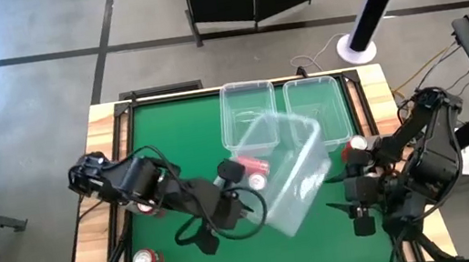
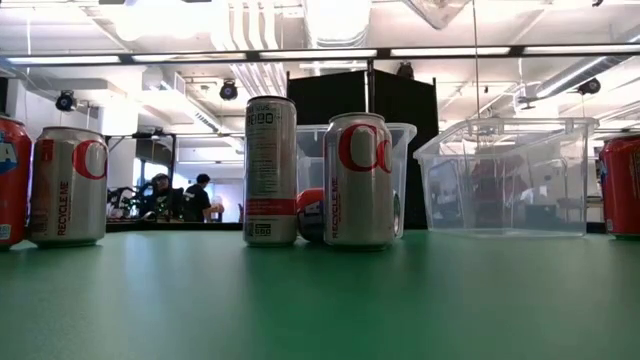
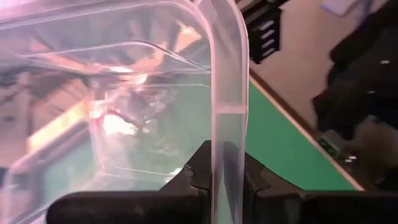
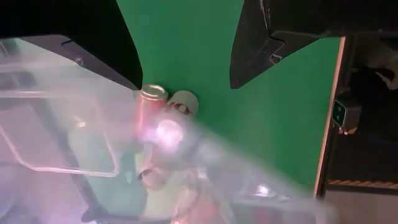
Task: Sort soda cans
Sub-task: Move the bottom transparent bin to the left side of the top left transparent bin
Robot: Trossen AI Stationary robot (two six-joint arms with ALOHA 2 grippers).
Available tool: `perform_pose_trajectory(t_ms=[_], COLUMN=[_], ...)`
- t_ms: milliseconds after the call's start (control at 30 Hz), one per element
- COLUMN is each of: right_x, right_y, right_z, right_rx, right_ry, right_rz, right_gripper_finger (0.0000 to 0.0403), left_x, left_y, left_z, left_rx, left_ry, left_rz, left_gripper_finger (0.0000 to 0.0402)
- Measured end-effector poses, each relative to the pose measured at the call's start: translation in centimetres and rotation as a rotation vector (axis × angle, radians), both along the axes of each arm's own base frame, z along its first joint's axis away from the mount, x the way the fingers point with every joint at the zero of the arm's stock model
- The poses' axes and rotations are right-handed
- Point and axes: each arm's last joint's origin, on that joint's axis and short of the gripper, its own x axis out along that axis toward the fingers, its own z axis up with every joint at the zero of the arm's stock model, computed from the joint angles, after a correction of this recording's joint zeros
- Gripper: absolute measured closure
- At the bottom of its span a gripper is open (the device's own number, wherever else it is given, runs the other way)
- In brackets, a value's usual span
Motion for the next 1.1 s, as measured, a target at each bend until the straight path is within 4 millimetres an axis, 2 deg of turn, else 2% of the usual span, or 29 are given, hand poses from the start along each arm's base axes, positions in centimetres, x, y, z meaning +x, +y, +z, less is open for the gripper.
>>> perform_pose_trajectory(t_ms=[167, 300, 533, 733, 833, 1000, 1100], right_x=[0.4, 0.8, 1.8, 2.5, 2.9, 3.3, 3.4], right_y=[0.6, 1.0, 1.5, 2.3, 2.8, 3.3, 3.4], right_z=[-0.7, -1.2, -2.2, -3.3, -4.0, -4.9, -5.0], right_rx=[-0.007, -0.016, -0.042, -0.078, -0.098, -0.119, -0.121], right_ry=[0.016, 0.027, 0.049, 0.075, 0.09, 0.109, 0.111], right_rz=[-0.01, -0.019, -0.038, -0.037, -0.037, -0.041, -0.042], right_gripper_finger=[0.0165, 0.0165, 0.0166, 0.0164, 0.016, 0.0155, 0.0152], left_x=[-2.5, -4.2, -8.3, -10.4, -10.6, -11.4, -11.9], left_y=[2.0, 3.6, 7.5, 10.2, 11.0, 12.5, 13.1], left_z=[2.6, 3.9, 4.5, 3.2, 2.2, -1.4, -3.6], left_rx=[-0.024, -0.026, 0.003, 0.0, -0.006, 0.003, -0.003], left_ry=[-0.077, -0.116, -0.032, 0.115, 0.144, 0.277, 0.286], left_rz=[0.036, 0.089, 0.382, 0.629, 0.652, 0.755, 0.787], left_gripper_finger=[0.0396, 0.0396, 0.0396, 0.0396, 0.0396, 0.0396, 0.0396])
